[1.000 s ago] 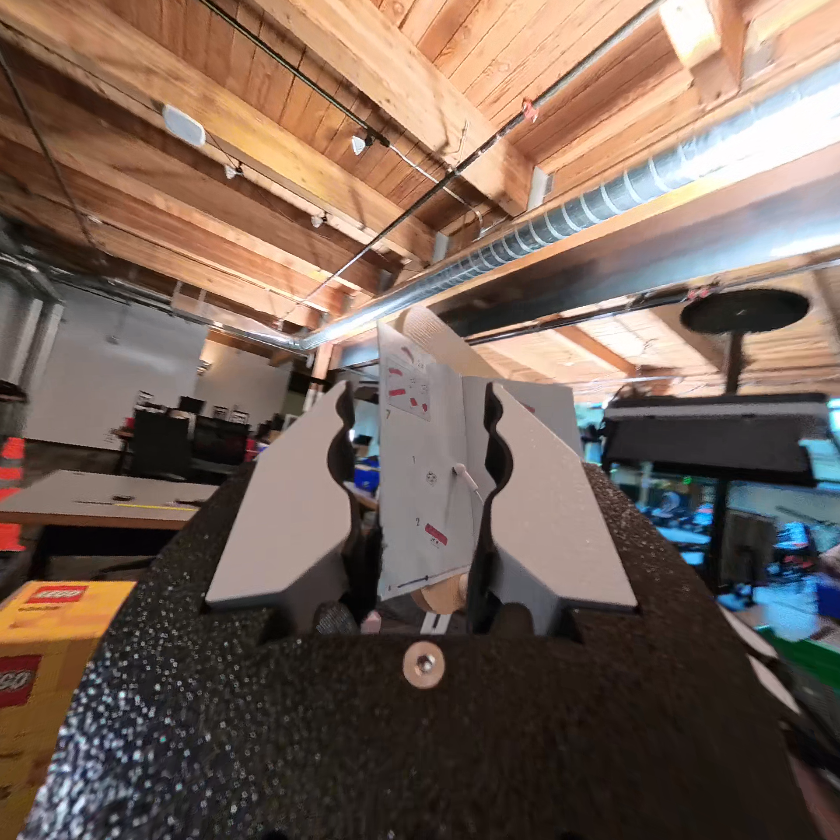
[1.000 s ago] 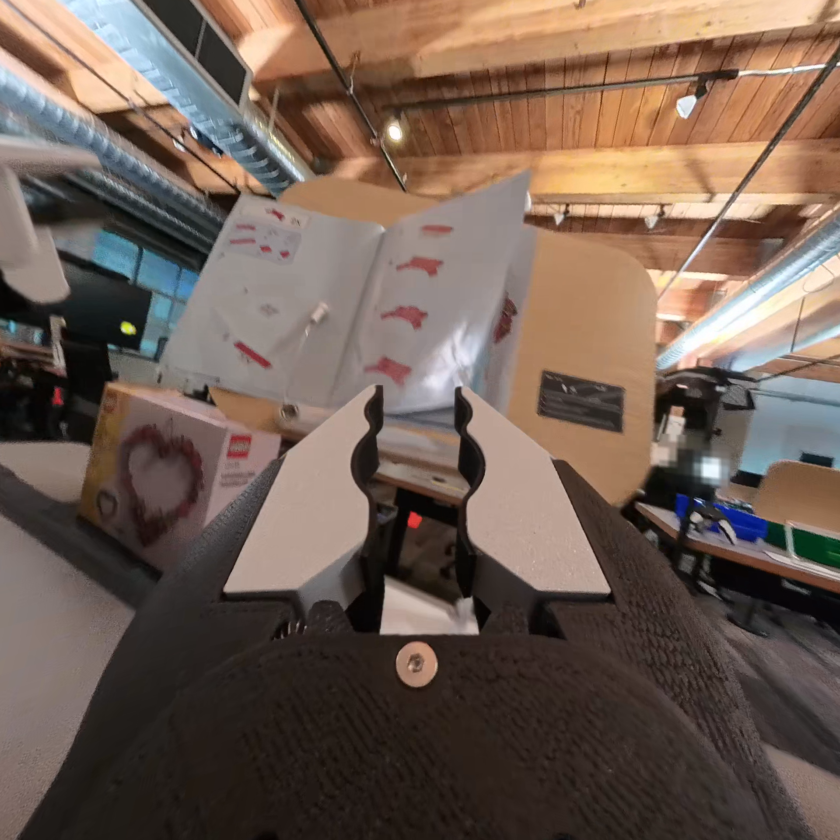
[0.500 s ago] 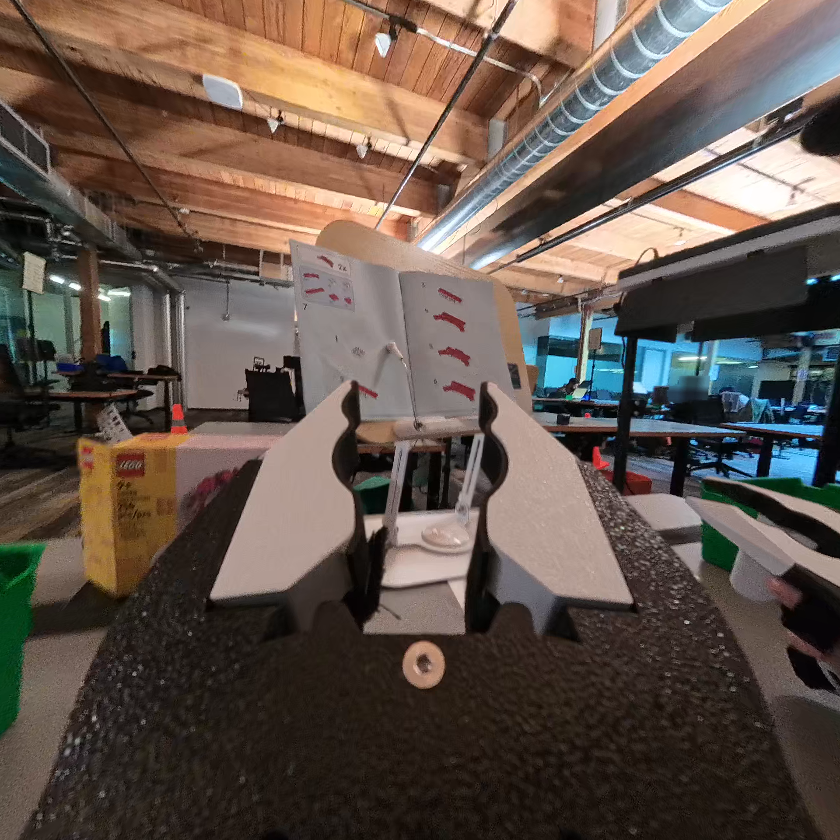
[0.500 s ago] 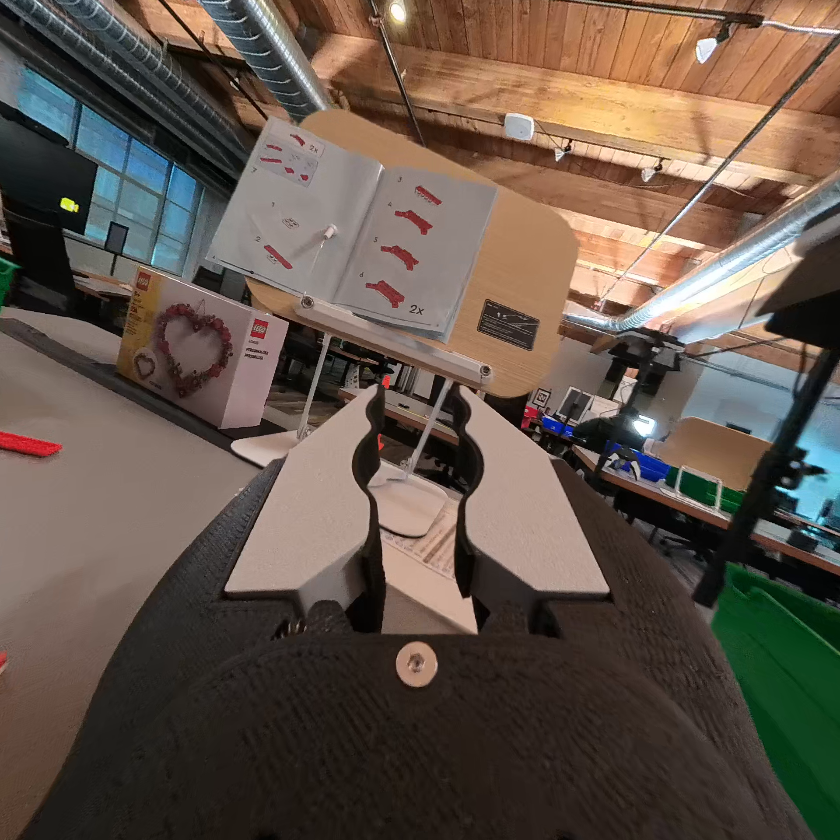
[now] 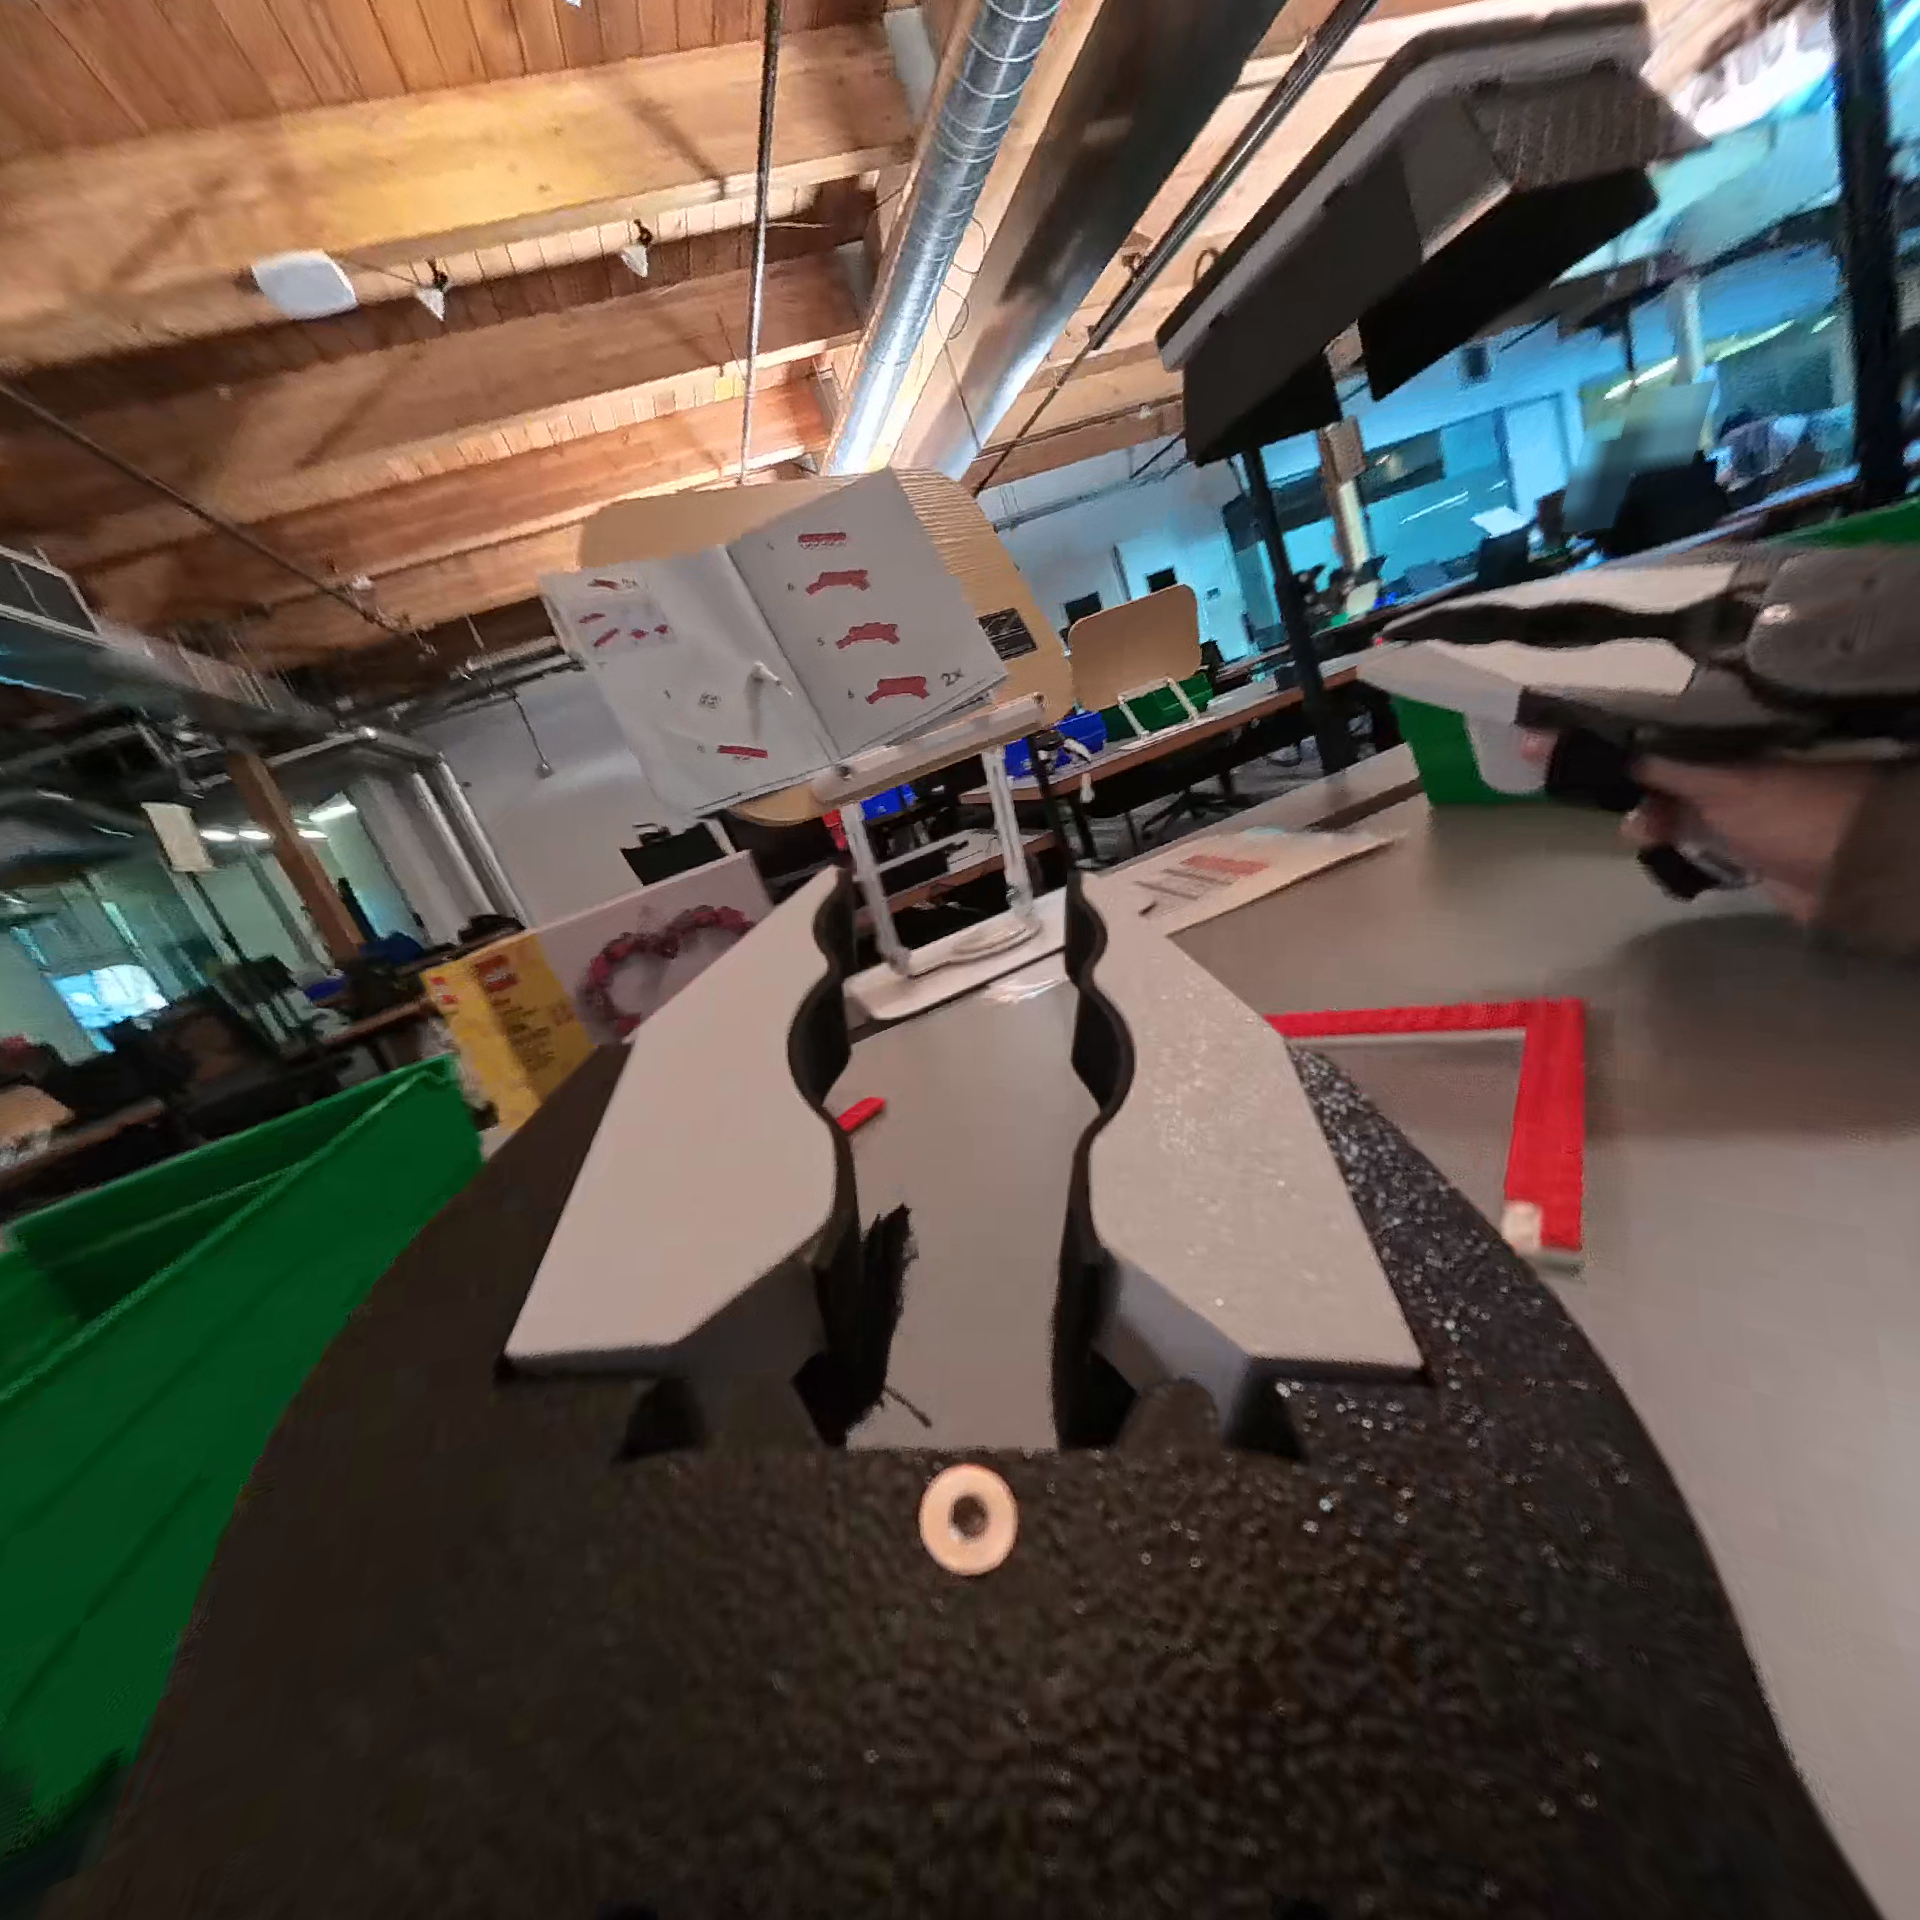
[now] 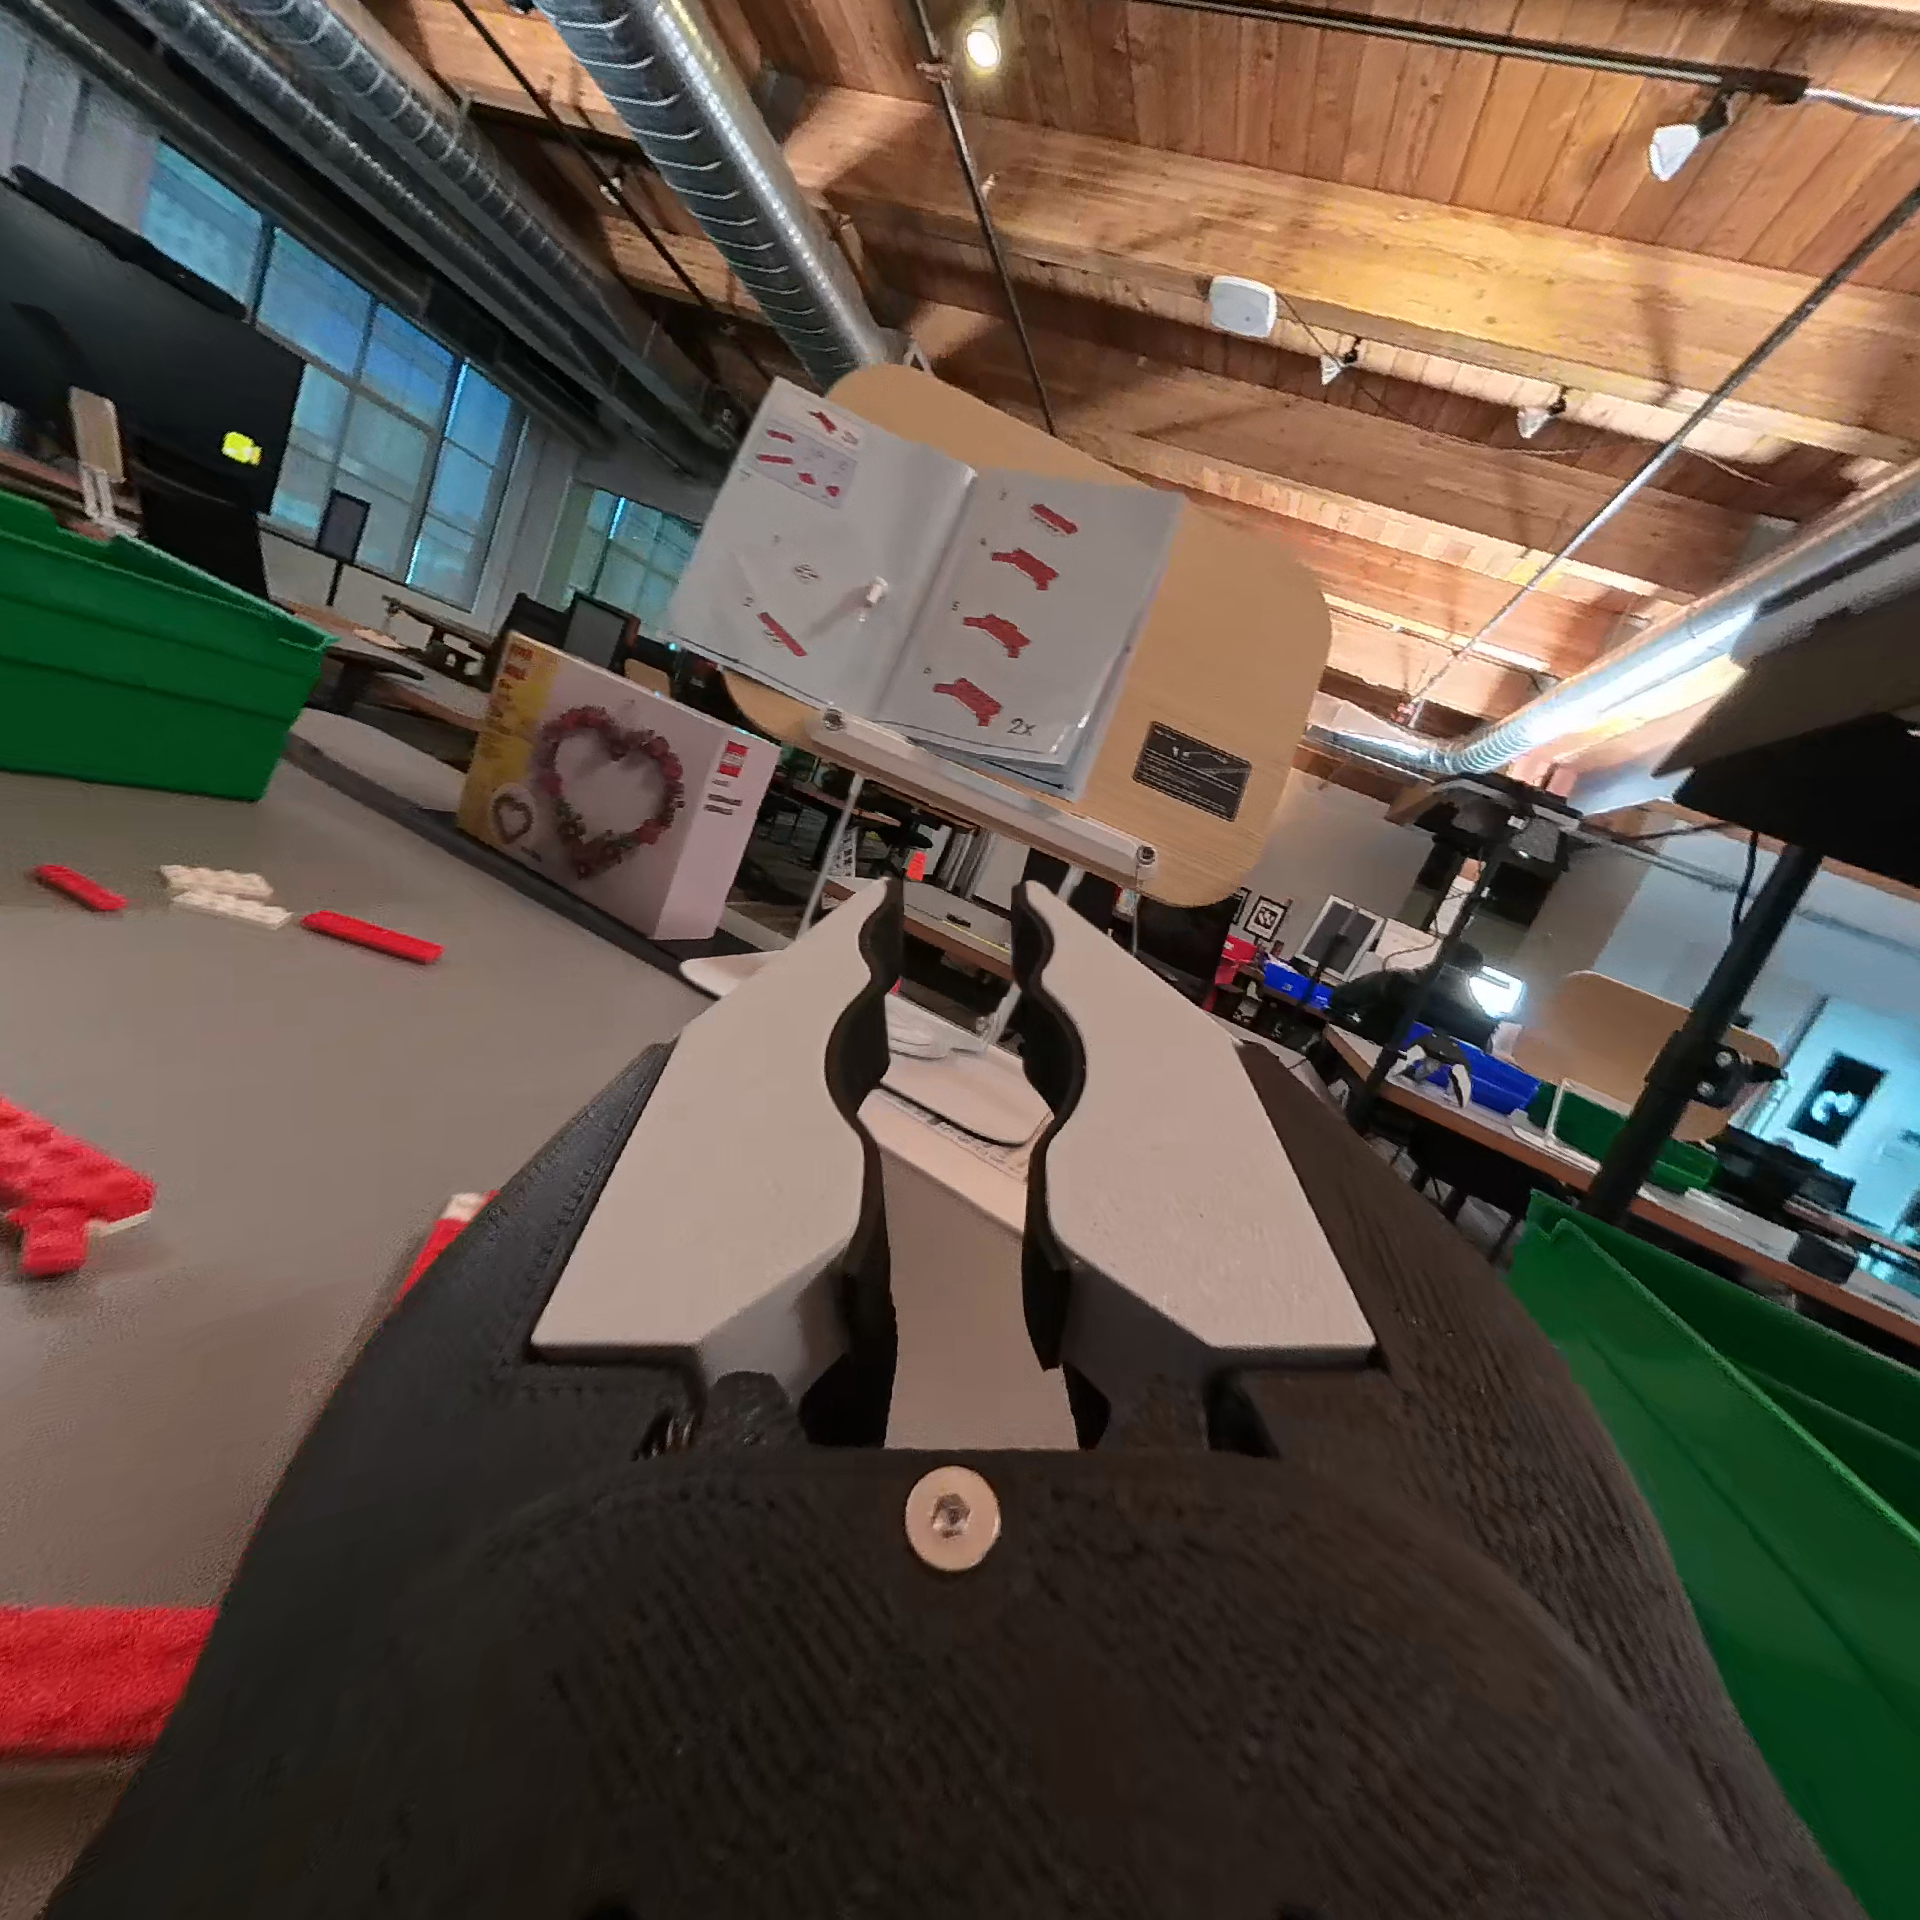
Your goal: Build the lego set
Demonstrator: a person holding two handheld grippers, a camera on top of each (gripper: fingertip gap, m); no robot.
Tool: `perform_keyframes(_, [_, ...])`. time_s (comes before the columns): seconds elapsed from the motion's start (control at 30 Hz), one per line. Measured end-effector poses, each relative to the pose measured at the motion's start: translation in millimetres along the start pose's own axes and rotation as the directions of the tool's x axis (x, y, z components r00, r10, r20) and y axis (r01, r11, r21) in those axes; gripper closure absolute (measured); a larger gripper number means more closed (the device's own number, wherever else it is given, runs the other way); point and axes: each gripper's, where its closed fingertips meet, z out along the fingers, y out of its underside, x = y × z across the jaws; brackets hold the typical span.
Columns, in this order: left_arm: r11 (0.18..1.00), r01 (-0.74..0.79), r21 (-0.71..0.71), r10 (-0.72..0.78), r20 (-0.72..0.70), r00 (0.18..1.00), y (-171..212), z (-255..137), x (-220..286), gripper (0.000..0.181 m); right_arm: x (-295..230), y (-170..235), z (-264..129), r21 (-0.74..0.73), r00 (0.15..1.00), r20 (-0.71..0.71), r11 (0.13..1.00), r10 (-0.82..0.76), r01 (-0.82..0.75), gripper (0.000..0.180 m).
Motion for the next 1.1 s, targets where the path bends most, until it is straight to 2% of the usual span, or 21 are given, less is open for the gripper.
perform_keyframes(0.1, [1.000, 0.006, -0.029, -0.004, 0.052, 0.999, 5.7, -18.5, -19.6, 0.145, -10.2, -5.2, -8.1, -0.006, 1.000, 0.023, 1.000, -0.018, 0.018, 0.162])
perform_keyframes(0.27, [0.988, 0.154, -0.020, -0.151, 0.110, 0.982, 11.6, -30.7, -48.0, 0.146, -14.9, -8.9, -17.4, -0.018, 0.999, 0.024, 0.999, -0.027, 0.028, 0.164])
perform_keyframes(0.57, [0.981, 0.191, -0.030, -0.189, 0.045, 0.981, 12.8, -25.1, -39.2, 0.148, -11.2, -5.7, -22.5, -0.050, 0.999, -0.001, 0.998, -0.036, 0.036, 0.165])
perform_keyframes(0.67, [0.988, 0.152, -0.039, -0.151, 0.032, 0.988, 0.7, -25.3, -43.2, 0.148, -10.0, -2.0, -21.7, -0.070, 0.999, -0.008, 0.997, -0.045, 0.044, 0.165])
perform_keyframes(0.8, [0.990, 0.139, -0.029, -0.137, 0.052, 0.989, -52.7, -21.8, -92.0, 0.150, -8.1, 1.3, -21.6, -0.091, 0.998, -0.018, 0.994, -0.067, 0.065, 0.166])
perform_keyframes(0.87, [0.988, 0.127, -0.093, -0.118, 0.096, 0.988, -69.5, -17.8, -136.1, 0.150, -6.7, 3.0, -21.0, -0.098, 0.998, -0.024, 0.993, -0.065, 0.063, 0.166])
perform_keyframes(0.97, [0.954, 0.139, -0.266, -0.112, 0.117, 0.987, -62.8, -8.9, -198.2, 0.148, -4.5, 6.8, -19.6, -0.115, 0.998, -0.032, 0.992, -0.060, 0.056, 0.166])
perform_keyframes(1.03, [0.882, 0.175, -0.438, -0.132, 0.128, 0.983, -38.0, -2.7, -235.9, 0.145, -3.4, 8.5, -19.3, -0.123, 0.998, -0.036, 0.991, -0.056, 0.052, 0.166])
perform_keyframes(1.1, [0.770, 0.209, -0.603, -0.162, 0.131, 0.978, -5.1, 2.7, -267.4, 0.147, -2.4, 9.6, -19.0, -0.128, 0.998, -0.040, 0.991, -0.056, 0.050, 0.167])
